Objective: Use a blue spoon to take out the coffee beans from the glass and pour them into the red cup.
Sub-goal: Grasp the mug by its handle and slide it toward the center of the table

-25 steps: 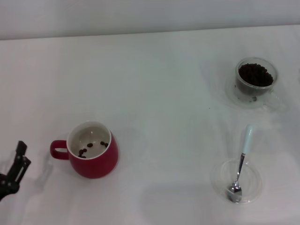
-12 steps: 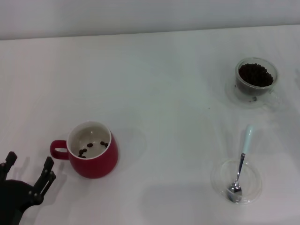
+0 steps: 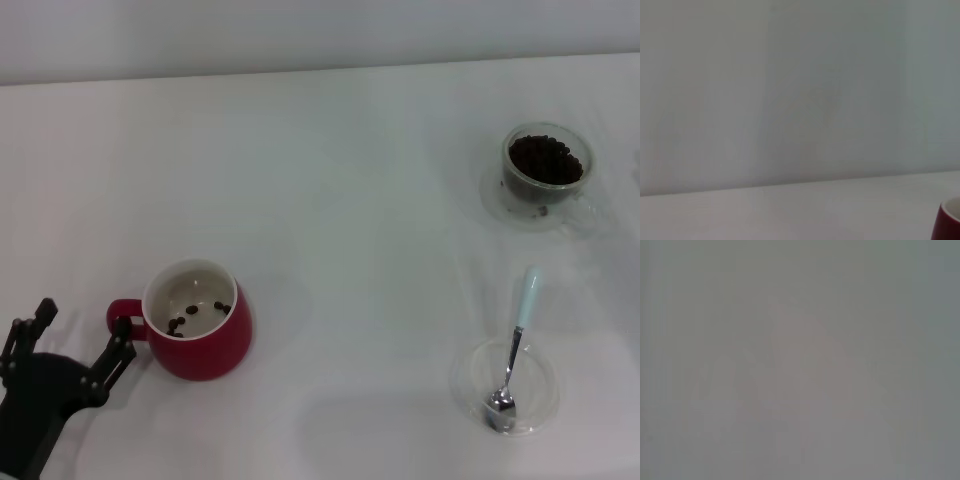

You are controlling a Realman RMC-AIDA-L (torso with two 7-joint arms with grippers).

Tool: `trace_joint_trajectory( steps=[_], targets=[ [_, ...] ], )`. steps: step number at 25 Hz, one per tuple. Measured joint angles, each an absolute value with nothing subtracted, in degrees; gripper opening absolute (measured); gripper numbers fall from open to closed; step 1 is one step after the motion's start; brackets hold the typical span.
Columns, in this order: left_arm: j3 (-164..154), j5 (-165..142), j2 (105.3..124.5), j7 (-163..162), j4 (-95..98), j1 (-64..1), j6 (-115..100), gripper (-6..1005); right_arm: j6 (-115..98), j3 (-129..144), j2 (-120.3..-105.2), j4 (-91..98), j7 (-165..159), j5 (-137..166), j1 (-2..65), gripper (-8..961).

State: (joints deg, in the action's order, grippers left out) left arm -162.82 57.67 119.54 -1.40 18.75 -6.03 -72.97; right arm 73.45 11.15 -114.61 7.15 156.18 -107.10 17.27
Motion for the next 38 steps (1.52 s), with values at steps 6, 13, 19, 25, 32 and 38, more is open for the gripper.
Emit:
trace_joint_trajectory(
  steps=[6, 13, 19, 25, 32, 38],
  targets=[
    [-162.9, 57.6, 119.54, -1.3, 18.5, -7.5, -72.0, 848, 73.8, 11.0, -114.61, 7.1, 156.2, -107.4, 16.7, 716],
    [-163.0, 57.2, 119.49, -1.1, 18.7, -7.5, -71.9, 792, 73.6, 11.0, -114.61, 7.5, 156.3, -108.0, 16.8, 716],
    [-162.9, 57.0, 119.52, -1.1, 19.0, -7.2, -71.9, 627, 73.4, 11.0, -114.61, 7.9, 156.3, -108.1, 17.2, 716],
    [-162.9, 57.0, 119.61, -1.1, 18.7, -7.7, -71.8, 412, 73.2, 11.0, -114.6, 8.0, 156.4, -108.1, 17.5, 716],
    [-162.9, 57.3, 119.76, -1.1, 19.1, -9.7, -69.2, 187, 72.6, 11.0, -114.31, 8.1, 156.4, -108.1, 17.5, 716],
    [-163.0, 57.1, 119.8, -1.0, 19.7, -12.1, -67.4, 179, 72.6, 11.0, -114.08, 8.1, 156.4, -108.1, 17.5, 716]
  ],
)
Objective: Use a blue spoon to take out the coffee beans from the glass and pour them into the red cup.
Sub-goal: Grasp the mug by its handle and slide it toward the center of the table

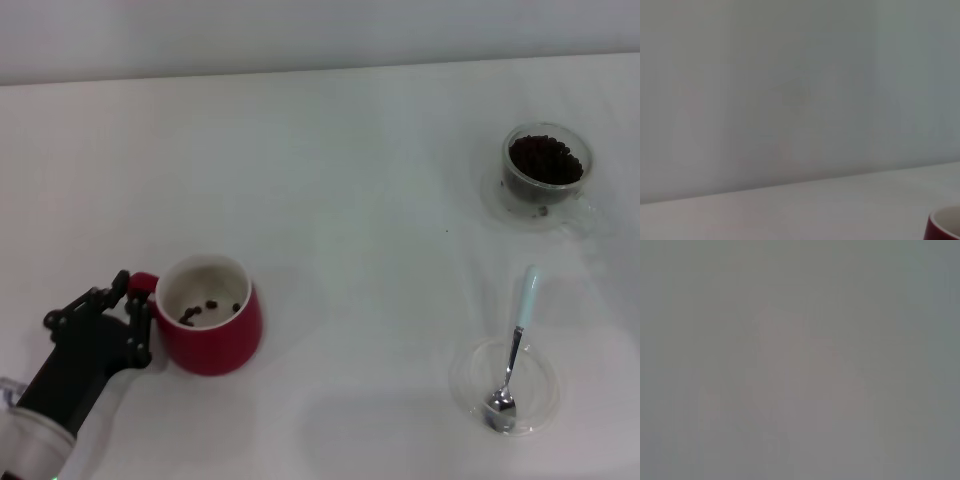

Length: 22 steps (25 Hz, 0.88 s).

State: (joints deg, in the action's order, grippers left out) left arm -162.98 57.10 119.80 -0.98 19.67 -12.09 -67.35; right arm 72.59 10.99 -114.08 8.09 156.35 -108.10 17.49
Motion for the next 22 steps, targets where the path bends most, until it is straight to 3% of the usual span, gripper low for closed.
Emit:
trace_joint_trajectory(
  steps=[22],
  targets=[
    [-162.9, 52.0, 119.88, 1.4, 22.1, -26.4, -56.9, 142, 72.3, 11.0, -113.73, 8.1, 155.9, -108.1, 18.3, 715]
  ],
)
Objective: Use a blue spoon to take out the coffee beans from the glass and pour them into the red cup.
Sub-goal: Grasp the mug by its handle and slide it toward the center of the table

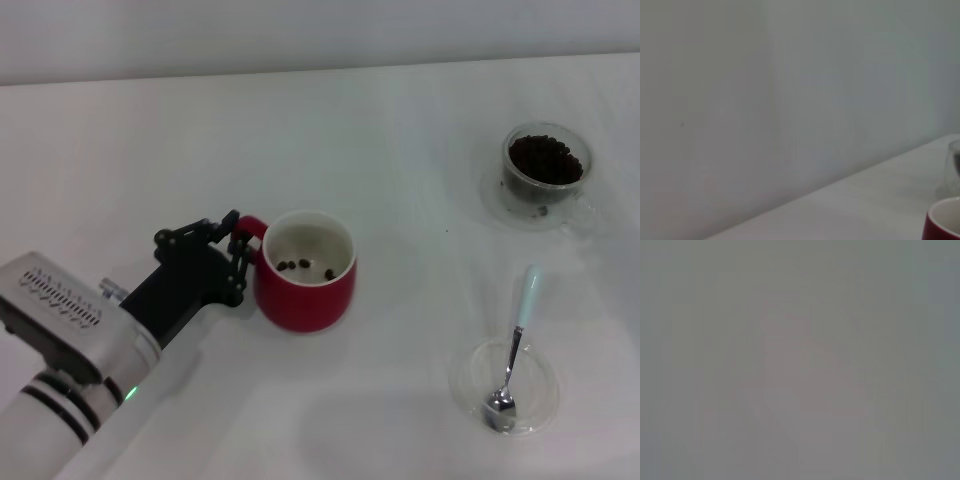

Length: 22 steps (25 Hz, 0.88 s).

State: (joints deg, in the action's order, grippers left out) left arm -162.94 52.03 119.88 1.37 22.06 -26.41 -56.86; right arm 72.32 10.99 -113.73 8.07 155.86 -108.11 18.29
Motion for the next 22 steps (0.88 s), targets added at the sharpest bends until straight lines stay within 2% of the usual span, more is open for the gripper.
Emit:
trace_joint_trajectory(
  steps=[14, 22],
  targets=[
    [-162.9, 49.2, 119.97, 1.1, 25.5, -32.8, -48.7, 137, 72.2, 11.0, -113.5, 7.9, 155.7, -108.5, 18.6, 716],
    [-163.0, 47.7, 119.97, 0.8, 27.2, -33.7, -46.5, 135, 72.4, 11.1, -113.51, 7.7, 155.7, -108.6, 18.2, 715]
  ],
)
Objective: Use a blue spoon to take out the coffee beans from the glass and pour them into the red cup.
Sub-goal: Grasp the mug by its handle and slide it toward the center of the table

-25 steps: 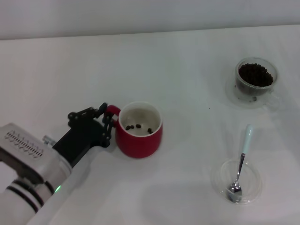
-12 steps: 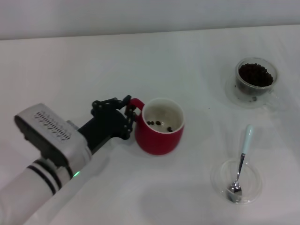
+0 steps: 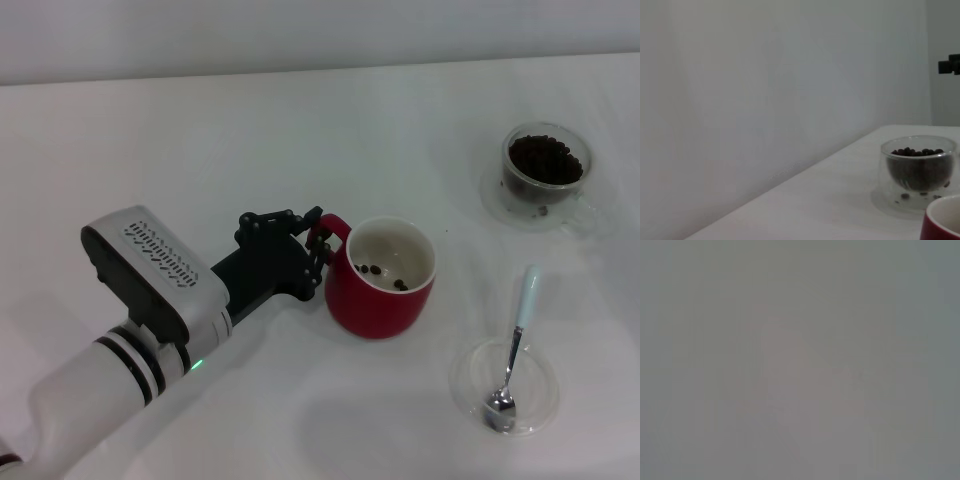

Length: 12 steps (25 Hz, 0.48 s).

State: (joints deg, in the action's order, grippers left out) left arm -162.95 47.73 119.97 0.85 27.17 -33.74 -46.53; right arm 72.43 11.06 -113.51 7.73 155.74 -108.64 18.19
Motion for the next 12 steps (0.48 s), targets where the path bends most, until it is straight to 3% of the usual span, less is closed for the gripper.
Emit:
trace_joint_trajectory(
  steps=[12],
  targets=[
    [-163.0, 46.0, 119.97, 1.1, 27.9, -32.4, -46.4, 133, 72.6, 11.3, -113.54, 7.6, 155.7, -108.6, 17.6, 714]
  ],
)
